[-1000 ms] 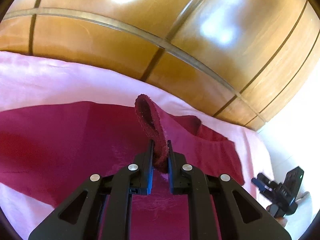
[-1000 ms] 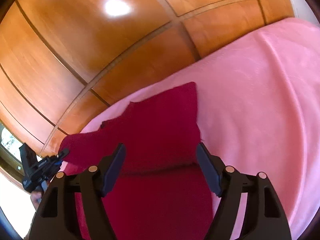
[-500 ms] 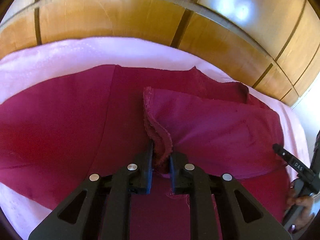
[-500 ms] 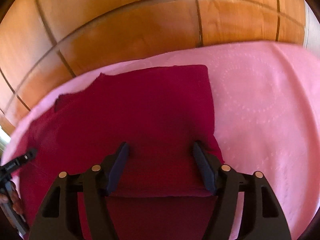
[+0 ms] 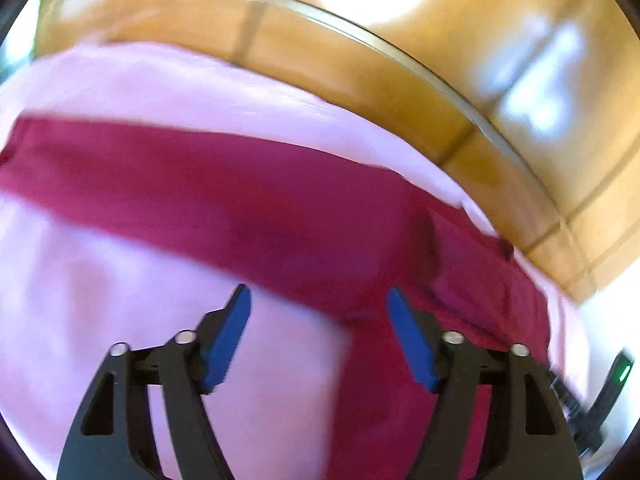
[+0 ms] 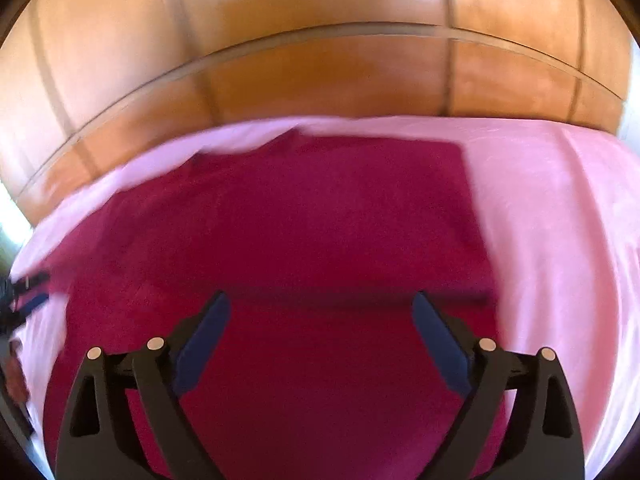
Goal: Fold small clothes
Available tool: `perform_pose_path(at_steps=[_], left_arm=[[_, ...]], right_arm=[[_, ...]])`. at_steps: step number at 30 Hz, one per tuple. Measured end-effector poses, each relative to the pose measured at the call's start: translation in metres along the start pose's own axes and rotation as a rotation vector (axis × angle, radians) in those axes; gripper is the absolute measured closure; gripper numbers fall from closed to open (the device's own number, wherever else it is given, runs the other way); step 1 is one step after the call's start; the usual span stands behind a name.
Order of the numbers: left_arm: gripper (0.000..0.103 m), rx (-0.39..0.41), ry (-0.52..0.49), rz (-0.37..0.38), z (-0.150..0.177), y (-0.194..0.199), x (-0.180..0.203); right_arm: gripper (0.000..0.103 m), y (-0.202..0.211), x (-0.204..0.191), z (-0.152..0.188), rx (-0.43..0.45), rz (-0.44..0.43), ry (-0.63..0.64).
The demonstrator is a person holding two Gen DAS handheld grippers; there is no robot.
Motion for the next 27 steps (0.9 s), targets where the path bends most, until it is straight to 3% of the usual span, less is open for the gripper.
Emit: perform_pose_path(at_steps=[5,9,14,16,17,19,20,22,25,27], left_arm=[[0.04,0.098,0.152,-0.107,-0.009,0.044,-0.088],[0.04,0.183,0.376,-0.152,-0.021,0.074,-0.164],[0.04,0.194,0.562,-0.147,-0.04,0.081,-0.223],[0.04,0.197,0.592,-0.153,-0.047,0.078,-0.236],[0.048,0.202,0.606,-0.161,-0.05,0.076,-0.24],[0.055,0.2,0.618,-0.181,-0.058,0.069,-0.245],[0.067,0.199,0.621,-0.19,-0.062,0.065,-0.249],[0.076,0.176,0.592,-0.239,-0.069,0.056,-0.252],[0.097,0.161,0.56,-0.241,-0.076,0.054,-0.252],[0.097,0.203,0.497,-0.225,-0.085,0.06,-0.235]], right_arm=[[0.002,-0.007,-0.033,0.04,-0.042,0.04,0.128],[0.002,-0.008,-0.027,0.046,-0.034,0.032,0.076],[0.002,-0.008,-0.026,0.046,-0.044,0.03,0.072],[0.002,-0.008,-0.027,0.047,-0.031,0.033,0.075],[0.002,-0.01,-0.028,0.045,-0.026,0.04,0.079],[0.002,-0.01,-0.032,0.046,-0.023,0.064,0.096],[0.002,-0.012,-0.034,0.046,-0.023,0.069,0.099],[0.002,-0.012,-0.034,0.047,-0.023,0.072,0.101],[0.002,-0.013,-0.032,0.046,-0.024,0.064,0.096],[0.002,-0.014,-0.032,0.046,-0.023,0.063,0.096]])
Point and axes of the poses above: each gripper's, at about its wrist camera, not at the fingertips, and y roughly against the way its jaws point, x to its right, z to its underside, the point moved 4 cm from there along -y, roughly the way its jaws point, and after that the axes turned 1 degree about z, right-handed, at the moved point
